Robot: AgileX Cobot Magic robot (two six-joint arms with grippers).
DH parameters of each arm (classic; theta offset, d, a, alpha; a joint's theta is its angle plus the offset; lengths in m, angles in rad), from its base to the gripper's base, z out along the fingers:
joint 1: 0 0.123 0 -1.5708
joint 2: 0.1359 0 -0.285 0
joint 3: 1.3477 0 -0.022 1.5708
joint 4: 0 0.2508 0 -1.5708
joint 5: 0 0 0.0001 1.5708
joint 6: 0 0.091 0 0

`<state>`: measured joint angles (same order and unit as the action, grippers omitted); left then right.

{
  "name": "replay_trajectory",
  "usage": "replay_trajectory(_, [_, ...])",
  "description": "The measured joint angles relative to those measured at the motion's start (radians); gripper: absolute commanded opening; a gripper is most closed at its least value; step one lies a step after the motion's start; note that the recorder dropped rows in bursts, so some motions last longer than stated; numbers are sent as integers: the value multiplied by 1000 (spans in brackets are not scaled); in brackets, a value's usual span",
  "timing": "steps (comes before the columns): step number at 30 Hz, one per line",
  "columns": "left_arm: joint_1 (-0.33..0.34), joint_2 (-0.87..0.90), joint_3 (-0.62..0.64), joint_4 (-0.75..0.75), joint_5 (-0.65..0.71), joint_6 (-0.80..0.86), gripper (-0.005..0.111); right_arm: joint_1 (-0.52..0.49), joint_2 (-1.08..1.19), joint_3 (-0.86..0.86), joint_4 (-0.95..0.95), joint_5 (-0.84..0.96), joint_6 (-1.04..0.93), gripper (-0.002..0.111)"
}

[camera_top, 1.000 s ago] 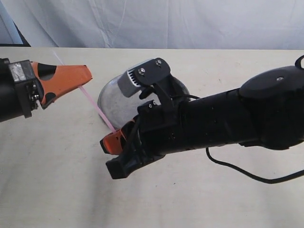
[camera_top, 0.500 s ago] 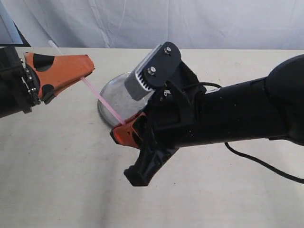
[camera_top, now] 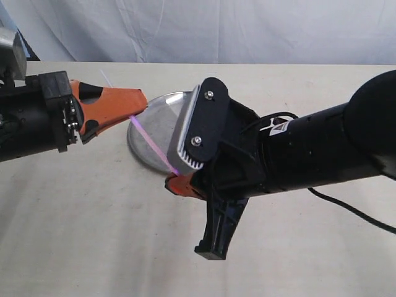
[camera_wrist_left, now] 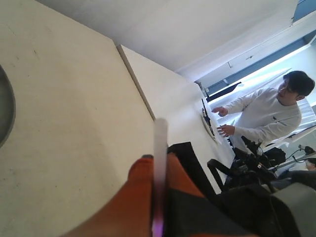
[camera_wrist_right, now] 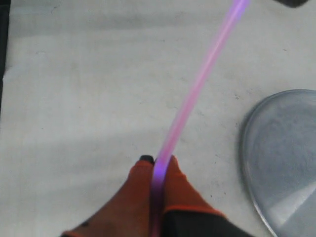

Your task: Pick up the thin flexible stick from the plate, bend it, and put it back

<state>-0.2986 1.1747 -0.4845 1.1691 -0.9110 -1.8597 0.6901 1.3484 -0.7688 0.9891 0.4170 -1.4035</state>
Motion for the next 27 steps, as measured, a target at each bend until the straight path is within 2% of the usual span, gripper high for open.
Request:
replay_trajectory(15, [0,38,-3,-7,-17,2,0,0,0,0,-237,-77,-62,0])
replay_trajectory(27, [0,41,-25,23,-19,4,0,0,0,0,-250,-89,-232,0])
